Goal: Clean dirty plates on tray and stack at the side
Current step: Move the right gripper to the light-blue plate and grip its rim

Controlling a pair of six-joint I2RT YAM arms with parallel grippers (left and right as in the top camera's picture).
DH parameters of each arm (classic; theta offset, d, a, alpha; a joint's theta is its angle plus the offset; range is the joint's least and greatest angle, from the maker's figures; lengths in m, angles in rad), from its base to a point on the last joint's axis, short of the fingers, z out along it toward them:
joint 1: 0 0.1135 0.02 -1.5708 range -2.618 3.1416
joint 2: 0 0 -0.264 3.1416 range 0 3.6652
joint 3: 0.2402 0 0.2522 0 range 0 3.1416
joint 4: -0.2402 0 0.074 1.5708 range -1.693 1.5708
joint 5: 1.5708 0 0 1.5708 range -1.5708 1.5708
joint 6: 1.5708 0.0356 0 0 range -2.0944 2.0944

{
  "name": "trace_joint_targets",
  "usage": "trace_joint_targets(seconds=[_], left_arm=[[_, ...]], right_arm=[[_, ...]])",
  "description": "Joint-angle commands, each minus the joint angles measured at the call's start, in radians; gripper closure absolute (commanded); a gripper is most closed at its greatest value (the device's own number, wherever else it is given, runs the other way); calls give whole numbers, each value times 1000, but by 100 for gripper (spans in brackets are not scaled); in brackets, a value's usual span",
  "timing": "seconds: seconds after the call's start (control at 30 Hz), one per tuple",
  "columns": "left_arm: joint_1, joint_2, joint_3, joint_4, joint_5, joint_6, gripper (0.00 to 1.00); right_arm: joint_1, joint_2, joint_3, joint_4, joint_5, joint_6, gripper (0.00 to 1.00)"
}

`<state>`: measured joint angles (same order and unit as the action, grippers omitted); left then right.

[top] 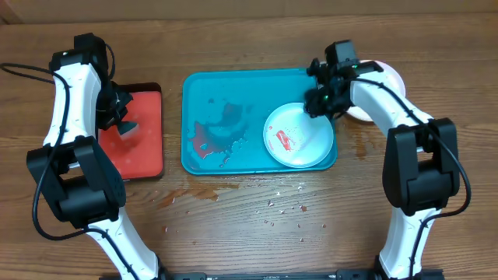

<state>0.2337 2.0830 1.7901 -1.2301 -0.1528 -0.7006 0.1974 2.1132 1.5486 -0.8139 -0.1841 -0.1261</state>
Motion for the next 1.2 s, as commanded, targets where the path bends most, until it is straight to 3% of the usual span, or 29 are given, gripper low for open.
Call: trace_joint_targets(seconds=[0.0, 0.37, 0.43, 0.5, 1.17], left_arm=[[2, -15, -3, 2, 5, 5, 96], [2, -15, -3, 3, 16, 16, 96], [2, -15, -3, 5, 16, 16, 96], [2, -15, -3, 5, 16, 16, 96], [2, -15, -3, 28, 129, 105, 96]], right_arm=[[-7, -7, -21, 8, 81, -14, 55], [-5, -7, -50, -91, 66, -12, 56], [-2, -7, -50, -126, 59, -5, 61], [-1, -7, -50, -153, 59, 5, 72], [-1, -7, -56, -233, -20, 327, 74]])
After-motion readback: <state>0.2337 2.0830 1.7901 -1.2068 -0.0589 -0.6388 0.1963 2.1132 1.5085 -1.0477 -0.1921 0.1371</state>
